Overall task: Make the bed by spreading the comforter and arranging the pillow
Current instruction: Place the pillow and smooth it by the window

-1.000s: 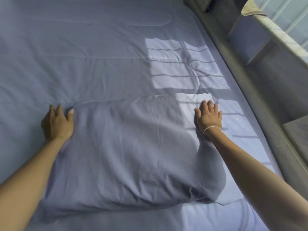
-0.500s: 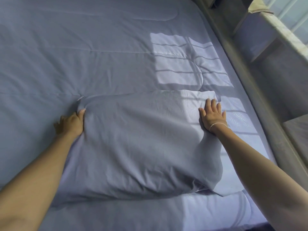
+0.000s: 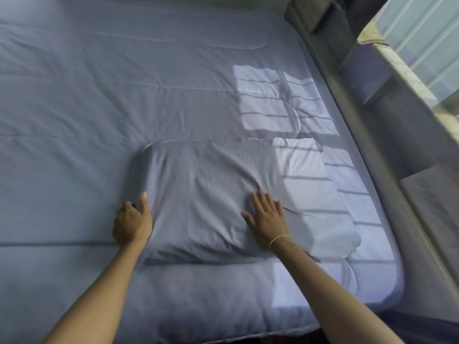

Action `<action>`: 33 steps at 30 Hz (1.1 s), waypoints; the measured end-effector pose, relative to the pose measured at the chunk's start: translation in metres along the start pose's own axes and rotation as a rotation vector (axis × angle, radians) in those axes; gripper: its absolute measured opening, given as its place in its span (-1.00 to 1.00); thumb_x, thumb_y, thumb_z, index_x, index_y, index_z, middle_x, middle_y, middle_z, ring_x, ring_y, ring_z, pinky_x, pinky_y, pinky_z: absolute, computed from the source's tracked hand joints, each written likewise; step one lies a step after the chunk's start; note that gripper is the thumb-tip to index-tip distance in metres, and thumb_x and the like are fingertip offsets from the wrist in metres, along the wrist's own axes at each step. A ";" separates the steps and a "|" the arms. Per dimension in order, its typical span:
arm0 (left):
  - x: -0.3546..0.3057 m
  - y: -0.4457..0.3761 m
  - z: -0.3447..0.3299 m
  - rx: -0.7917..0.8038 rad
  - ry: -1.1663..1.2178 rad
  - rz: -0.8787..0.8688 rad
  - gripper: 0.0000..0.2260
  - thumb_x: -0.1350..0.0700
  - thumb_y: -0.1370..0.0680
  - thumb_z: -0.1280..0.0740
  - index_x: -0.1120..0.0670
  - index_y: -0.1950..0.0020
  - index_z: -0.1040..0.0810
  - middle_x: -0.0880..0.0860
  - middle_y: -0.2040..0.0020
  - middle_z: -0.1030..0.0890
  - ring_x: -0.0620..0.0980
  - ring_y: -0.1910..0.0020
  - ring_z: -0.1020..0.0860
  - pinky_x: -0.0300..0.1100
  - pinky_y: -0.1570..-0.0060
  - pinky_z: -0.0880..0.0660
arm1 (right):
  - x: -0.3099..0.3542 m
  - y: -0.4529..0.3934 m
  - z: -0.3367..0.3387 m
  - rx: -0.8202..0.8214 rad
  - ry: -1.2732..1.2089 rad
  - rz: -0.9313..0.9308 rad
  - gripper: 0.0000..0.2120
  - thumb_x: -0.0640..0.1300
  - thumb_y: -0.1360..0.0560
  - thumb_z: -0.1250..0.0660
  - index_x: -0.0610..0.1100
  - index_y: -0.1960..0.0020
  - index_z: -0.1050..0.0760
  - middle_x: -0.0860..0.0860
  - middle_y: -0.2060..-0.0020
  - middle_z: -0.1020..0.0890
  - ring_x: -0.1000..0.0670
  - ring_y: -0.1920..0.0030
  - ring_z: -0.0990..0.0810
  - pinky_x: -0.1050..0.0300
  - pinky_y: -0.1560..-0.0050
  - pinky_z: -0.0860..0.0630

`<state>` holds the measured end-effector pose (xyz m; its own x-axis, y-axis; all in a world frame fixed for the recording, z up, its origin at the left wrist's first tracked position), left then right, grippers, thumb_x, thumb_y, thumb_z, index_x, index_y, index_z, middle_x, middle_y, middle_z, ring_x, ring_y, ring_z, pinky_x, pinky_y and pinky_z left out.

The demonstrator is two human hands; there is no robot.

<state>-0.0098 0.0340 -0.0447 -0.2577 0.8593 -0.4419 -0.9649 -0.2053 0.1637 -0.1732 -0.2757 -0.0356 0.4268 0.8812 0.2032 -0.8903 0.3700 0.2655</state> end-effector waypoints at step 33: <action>0.050 -0.002 0.096 -0.087 0.538 0.140 -0.35 -0.12 -0.65 0.00 0.51 -0.06 -0.48 0.53 -0.11 -0.47 0.45 -0.13 -0.45 0.15 -0.08 -0.37 | -0.102 0.063 0.018 -0.069 -0.174 -0.478 -0.53 0.18 -0.57 -0.06 0.06 -0.44 -0.21 0.01 -0.50 -0.17 -0.06 -0.50 -0.10 -0.31 -0.41 -0.03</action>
<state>-0.0163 0.1225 0.0173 -0.3504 0.4661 -0.8124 -0.9145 -0.3575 0.1893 -0.2699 -0.3477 -0.0228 0.8039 0.5486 0.2298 -0.5948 0.7435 0.3057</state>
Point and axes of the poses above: each hand's wrist, its own y-axis away from the middle knuckle, its own z-axis out of the back of the hand, x = y × z, the point moved 6 cm from there along -y, towards the middle knuckle
